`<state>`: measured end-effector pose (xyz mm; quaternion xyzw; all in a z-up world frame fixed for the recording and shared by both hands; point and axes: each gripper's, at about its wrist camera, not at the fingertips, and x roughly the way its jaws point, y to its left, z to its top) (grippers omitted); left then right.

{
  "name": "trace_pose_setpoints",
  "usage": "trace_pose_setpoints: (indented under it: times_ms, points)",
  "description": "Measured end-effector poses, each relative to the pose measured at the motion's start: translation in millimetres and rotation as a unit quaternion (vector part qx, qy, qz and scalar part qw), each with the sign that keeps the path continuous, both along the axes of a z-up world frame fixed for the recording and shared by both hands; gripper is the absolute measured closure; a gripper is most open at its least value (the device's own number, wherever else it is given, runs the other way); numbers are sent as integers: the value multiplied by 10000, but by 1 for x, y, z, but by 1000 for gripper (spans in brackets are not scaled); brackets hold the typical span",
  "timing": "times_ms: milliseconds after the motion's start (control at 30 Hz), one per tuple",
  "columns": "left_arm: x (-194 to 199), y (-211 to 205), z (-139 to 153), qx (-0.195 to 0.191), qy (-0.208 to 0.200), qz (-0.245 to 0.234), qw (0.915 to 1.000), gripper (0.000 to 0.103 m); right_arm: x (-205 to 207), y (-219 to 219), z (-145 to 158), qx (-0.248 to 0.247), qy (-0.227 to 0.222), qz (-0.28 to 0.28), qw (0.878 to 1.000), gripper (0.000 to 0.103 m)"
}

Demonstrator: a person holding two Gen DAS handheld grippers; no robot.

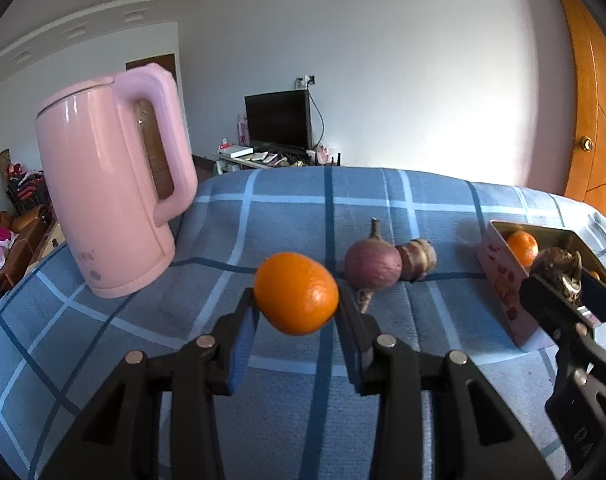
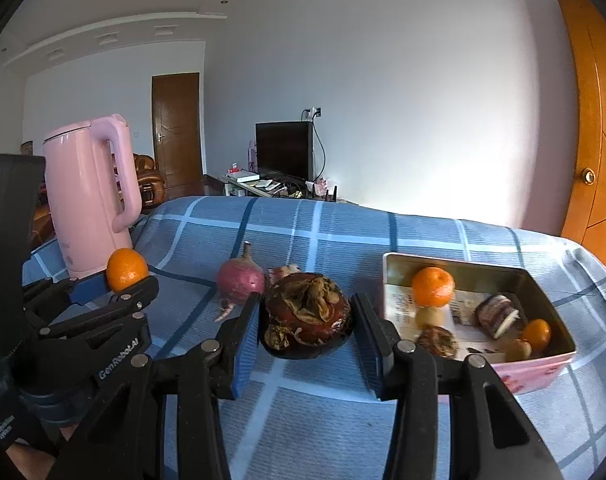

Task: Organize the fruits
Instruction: 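Carry the orange in the left tool over the tin box while the right tool carries the mangosteen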

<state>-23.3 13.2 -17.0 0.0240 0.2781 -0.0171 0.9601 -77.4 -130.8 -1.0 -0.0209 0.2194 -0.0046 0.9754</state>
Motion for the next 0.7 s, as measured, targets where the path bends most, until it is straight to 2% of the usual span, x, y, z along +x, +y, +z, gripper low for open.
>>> trace_pose_setpoints:
  times_ms: [300, 700]
  points:
    - [-17, -23, 1, 28, -51, -200, 9998, 63, -13, -25, 2, -81, -55, -167, 9998, 56]
    - [-23, -47, 4, -185, -15, -473, 9987, 63, -26, -59, 5, -156, -106, -303, 9994, 56]
